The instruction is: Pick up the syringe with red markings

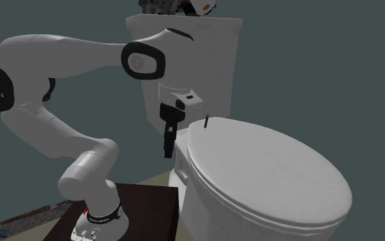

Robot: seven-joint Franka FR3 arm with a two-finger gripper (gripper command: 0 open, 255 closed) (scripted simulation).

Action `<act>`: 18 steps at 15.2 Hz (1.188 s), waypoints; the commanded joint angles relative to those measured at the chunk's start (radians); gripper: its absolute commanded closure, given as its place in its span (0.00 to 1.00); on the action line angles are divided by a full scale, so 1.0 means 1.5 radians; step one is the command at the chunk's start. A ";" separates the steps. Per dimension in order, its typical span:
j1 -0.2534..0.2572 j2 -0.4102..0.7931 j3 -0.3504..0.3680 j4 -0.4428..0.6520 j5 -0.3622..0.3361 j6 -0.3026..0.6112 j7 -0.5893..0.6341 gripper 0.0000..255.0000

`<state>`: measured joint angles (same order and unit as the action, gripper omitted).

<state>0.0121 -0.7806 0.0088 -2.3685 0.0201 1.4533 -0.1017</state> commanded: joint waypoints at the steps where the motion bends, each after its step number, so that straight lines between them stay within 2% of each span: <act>1: 0.000 0.000 0.000 0.000 0.000 0.000 0.000 0.00; 9: 0.100 0.135 0.021 0.058 0.013 0.125 -0.167 0.00; 18: 0.201 0.250 0.062 0.128 0.031 0.226 -0.349 0.00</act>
<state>0.2974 -0.4196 0.0957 -2.1826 0.0641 1.7741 -0.5879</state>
